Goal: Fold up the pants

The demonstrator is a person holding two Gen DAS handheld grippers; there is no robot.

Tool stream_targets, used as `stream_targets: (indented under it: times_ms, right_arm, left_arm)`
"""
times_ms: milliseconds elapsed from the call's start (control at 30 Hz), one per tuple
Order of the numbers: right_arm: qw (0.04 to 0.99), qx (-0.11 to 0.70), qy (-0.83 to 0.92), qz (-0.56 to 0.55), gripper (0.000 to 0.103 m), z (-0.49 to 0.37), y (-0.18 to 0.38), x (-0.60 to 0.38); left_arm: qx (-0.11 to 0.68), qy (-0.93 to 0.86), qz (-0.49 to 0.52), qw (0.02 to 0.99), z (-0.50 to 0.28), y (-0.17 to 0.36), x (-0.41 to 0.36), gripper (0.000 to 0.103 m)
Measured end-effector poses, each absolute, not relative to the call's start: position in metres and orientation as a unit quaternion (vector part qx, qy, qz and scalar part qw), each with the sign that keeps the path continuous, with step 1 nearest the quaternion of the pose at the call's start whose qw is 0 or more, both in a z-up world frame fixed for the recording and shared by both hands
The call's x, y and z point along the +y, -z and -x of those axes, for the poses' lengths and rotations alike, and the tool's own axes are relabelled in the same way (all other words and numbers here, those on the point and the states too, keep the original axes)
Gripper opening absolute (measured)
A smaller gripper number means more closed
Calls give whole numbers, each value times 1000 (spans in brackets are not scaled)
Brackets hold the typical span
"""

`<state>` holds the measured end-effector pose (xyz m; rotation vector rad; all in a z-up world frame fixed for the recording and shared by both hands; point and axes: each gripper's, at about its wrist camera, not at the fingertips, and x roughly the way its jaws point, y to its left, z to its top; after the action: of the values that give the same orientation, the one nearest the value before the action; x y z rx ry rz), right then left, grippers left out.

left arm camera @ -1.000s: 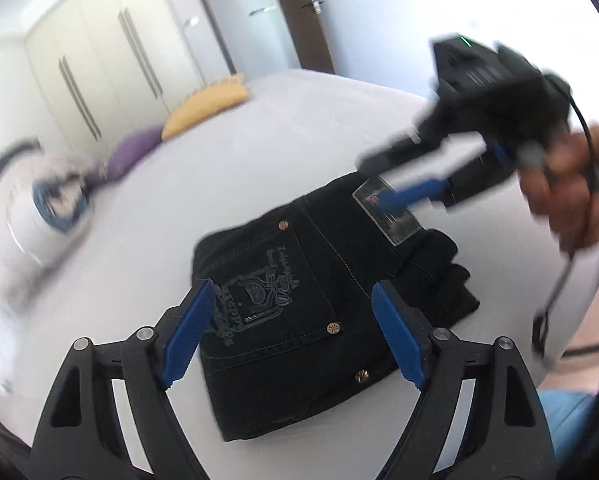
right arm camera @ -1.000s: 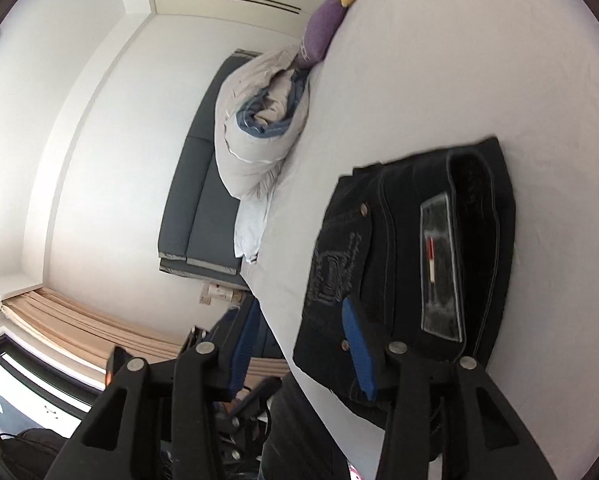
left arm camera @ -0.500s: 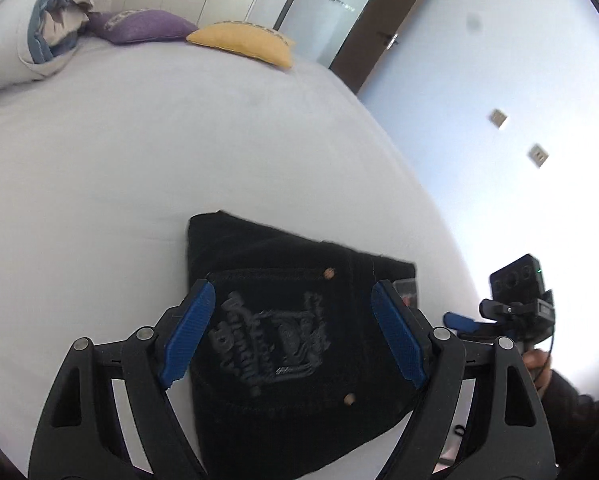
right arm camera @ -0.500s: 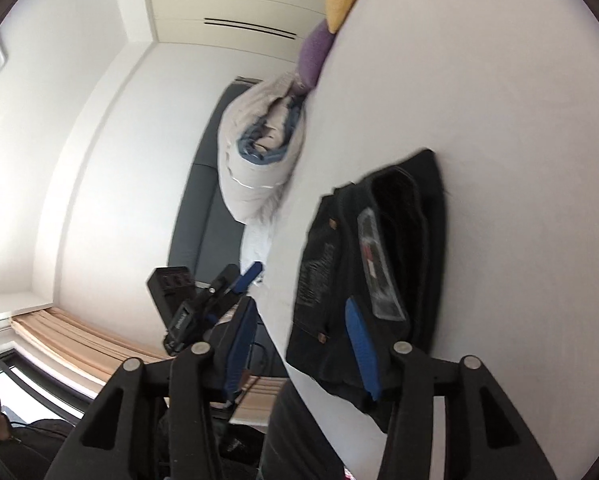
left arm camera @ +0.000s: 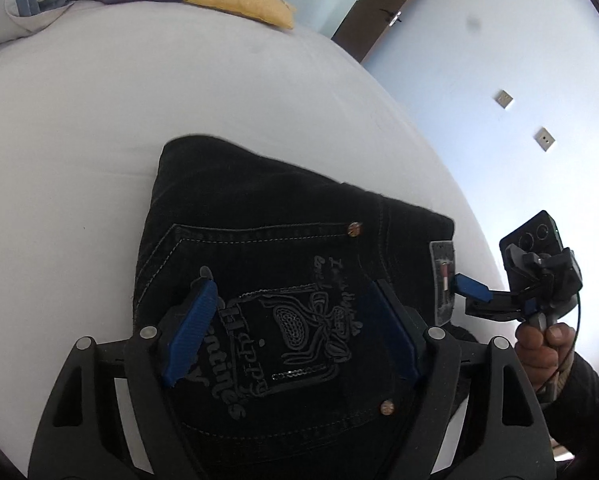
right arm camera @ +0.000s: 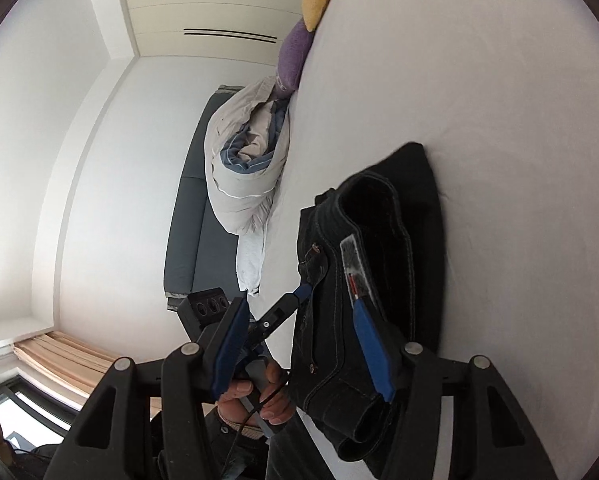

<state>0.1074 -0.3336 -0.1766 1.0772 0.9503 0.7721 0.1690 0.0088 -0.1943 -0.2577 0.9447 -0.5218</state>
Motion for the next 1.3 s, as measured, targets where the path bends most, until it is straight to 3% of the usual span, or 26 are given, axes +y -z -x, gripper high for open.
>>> stream_targets:
  times_ms: [133, 167, 267, 367, 500, 633, 700, 767, 1000, 1300]
  right_arm:
    - [727, 428, -305, -441, 72, -104, 157, -351]
    - [732, 433, -298, -434, 72, -104, 156, -354]
    - [717, 464, -278, -440, 83, -109, 169, -354]
    - [709, 508, -263, -413, 82, -116, 188, -339]
    - [705, 527, -267, -393, 81, -124, 192, -318]
    - [701, 554, -254, -370, 72, -140, 196, -298]
    - [698, 560, -249, -370, 62, -142, 198, -296]
    - [698, 568, -236, -367, 39, -142, 202, -297]
    - [734, 547, -231, -330, 26, -135, 183, -294]
    - [785, 484, -259, -287, 22, -154, 105, -309]
  left_arm:
    - [408, 208, 121, 880, -158, 157, 45, 79]
    - [410, 186, 122, 885, -162, 158, 59, 85]
    - [467, 157, 139, 859, -182, 181, 83, 87]
    - [535, 191, 178, 804, -192, 214, 90, 87]
    - [552, 195, 149, 797, -191, 226, 84, 87]
    - [586, 212, 113, 774, -192, 227, 65, 85]
    - [595, 217, 110, 766, -192, 225, 56, 57]
    - [598, 207, 116, 766, -190, 216, 60, 50]
    - [581, 187, 82, 788, -178, 186, 44, 21]
    - [518, 205, 96, 825, -190, 120, 34, 19]
